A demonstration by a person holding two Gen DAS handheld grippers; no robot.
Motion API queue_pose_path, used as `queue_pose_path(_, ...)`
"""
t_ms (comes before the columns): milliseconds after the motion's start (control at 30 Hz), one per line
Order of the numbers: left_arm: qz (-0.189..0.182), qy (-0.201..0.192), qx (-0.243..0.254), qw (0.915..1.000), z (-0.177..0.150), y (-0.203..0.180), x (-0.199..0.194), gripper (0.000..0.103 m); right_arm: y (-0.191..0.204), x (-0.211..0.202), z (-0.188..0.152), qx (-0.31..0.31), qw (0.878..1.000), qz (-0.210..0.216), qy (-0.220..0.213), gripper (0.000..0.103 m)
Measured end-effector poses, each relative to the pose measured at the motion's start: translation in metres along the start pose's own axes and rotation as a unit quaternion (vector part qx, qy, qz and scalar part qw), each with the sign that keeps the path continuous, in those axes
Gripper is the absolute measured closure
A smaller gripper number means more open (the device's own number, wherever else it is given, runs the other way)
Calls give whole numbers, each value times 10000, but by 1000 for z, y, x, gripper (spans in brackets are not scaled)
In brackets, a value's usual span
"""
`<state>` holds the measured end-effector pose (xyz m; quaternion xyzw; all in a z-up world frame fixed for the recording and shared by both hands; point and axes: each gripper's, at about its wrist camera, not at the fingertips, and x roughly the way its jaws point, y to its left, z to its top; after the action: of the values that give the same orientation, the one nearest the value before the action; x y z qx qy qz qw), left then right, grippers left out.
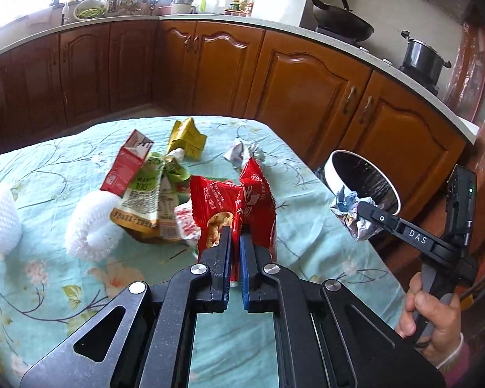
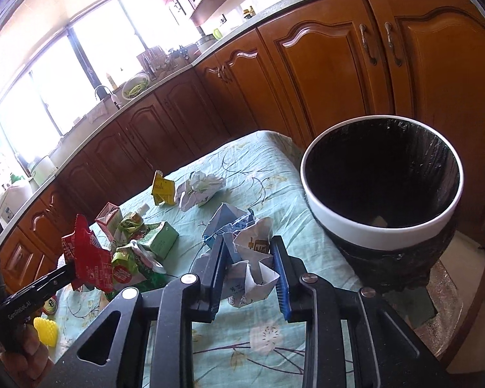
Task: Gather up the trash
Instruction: 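Carry both held items over the trash bin and open both tools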
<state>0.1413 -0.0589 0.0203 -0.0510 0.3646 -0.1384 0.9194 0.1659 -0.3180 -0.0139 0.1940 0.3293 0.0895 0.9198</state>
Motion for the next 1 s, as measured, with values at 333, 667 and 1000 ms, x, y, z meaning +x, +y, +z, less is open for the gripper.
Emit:
queue_pose_path(333, -462, 243, 526, 9973, 12, -69, 39, 99, -39, -20, 16, 218, 9990, -305, -248, 75)
queue_pose_path(667, -730, 459, 889, 9923, 23, -119, 77, 99, -77, -32, 30, 445, 9962, -618, -433, 75)
queue_pose_path(1000, -845, 560, 1038, 9894, 35, -146, 104, 99, -96, -26, 38, 537, 9945, -792, -434, 75)
